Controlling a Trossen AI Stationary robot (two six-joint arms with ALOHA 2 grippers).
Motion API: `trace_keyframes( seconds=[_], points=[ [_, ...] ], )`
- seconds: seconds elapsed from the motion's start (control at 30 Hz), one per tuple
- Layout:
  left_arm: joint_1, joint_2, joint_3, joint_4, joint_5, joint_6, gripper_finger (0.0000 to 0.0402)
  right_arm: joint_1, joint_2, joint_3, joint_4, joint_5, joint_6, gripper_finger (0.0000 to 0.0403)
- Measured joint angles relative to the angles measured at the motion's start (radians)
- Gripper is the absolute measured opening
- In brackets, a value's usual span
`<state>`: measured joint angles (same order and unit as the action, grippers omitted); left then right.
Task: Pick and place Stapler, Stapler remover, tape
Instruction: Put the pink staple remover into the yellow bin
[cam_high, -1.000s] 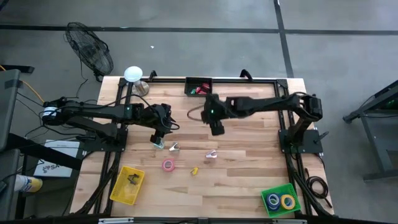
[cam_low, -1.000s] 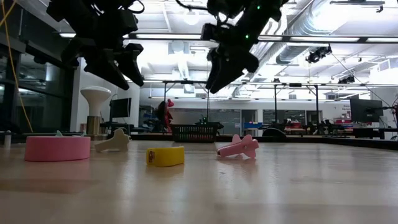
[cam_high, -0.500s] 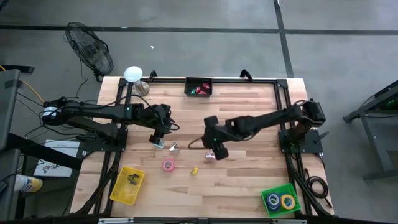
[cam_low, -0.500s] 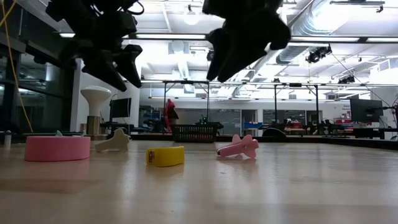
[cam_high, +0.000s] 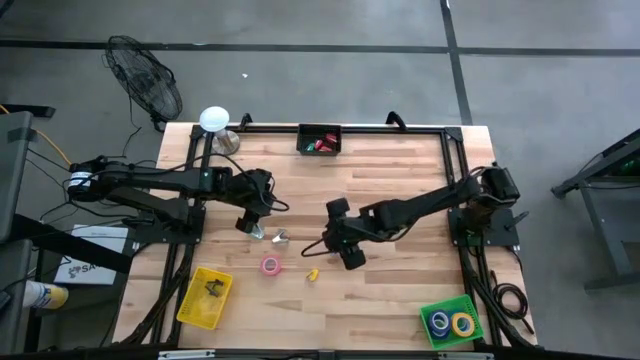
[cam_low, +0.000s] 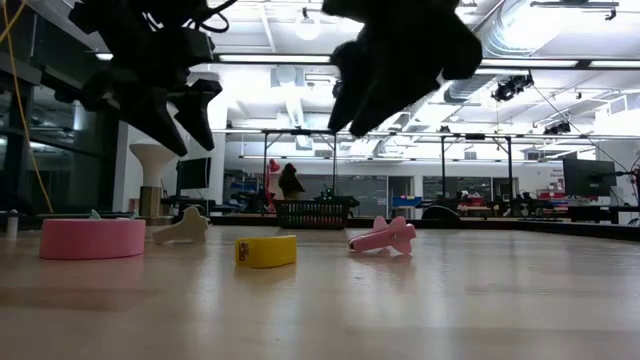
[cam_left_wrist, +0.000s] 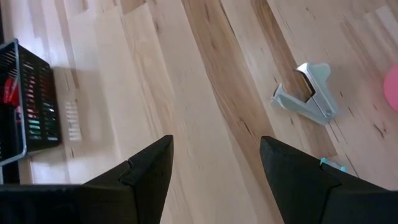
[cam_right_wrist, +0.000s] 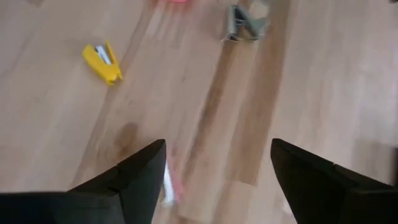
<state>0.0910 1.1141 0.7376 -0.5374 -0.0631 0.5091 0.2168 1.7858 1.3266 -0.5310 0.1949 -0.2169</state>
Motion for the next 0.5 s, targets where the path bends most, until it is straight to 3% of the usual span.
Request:
trace_keyframes(
  seconds=[0.5],
  points=[
    [0.0,0.0,0.0,-0.033,-0.011,-0.017,0.0237,0.004,0.151,0.0,-0.035,-0.089,0.082,0.03]
  ],
)
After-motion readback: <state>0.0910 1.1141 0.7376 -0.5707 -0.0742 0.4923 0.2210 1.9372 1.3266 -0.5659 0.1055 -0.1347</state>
